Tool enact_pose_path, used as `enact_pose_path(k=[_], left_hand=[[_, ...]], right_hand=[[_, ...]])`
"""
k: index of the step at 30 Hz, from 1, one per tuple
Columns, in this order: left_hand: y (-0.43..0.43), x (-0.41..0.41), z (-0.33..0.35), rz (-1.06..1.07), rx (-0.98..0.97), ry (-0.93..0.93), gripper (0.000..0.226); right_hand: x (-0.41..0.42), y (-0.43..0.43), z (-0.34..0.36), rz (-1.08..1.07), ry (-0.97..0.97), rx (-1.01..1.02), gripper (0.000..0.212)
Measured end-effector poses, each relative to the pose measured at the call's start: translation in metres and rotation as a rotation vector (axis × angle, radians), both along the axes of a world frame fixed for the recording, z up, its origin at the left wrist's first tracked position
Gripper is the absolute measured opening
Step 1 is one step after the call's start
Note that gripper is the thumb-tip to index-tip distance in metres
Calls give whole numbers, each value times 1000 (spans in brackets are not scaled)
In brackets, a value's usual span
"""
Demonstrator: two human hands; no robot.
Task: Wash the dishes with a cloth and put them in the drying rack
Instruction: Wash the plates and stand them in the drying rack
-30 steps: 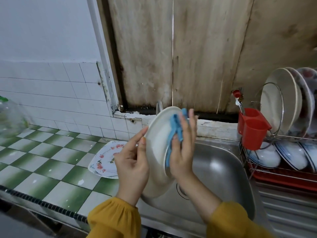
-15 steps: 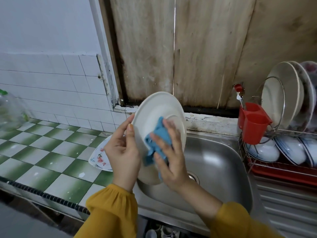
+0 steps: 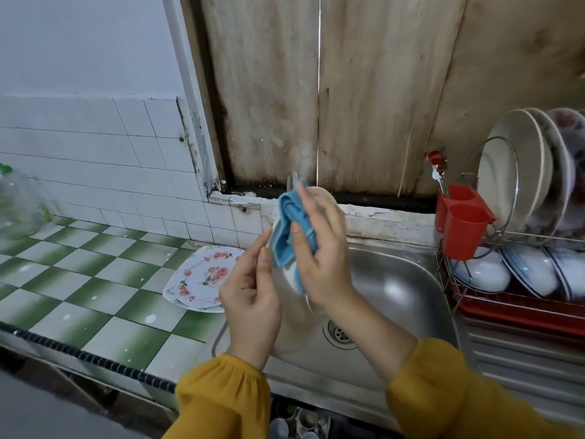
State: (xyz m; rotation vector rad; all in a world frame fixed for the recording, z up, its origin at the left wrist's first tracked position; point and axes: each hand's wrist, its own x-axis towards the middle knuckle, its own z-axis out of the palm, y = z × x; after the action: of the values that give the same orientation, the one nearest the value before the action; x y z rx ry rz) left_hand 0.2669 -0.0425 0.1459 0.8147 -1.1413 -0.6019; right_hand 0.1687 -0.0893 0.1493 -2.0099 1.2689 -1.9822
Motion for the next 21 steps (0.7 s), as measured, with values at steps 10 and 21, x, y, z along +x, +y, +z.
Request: enact_pose_path(k=[10,21], left_hand=[[-5,2,-3,57,27,56,23],[-36,42,21,67,138,399,21]], right_hand=[[6,-5,-6,-125,-14,25,36],[-31,2,-110,-52,324,-330,28]])
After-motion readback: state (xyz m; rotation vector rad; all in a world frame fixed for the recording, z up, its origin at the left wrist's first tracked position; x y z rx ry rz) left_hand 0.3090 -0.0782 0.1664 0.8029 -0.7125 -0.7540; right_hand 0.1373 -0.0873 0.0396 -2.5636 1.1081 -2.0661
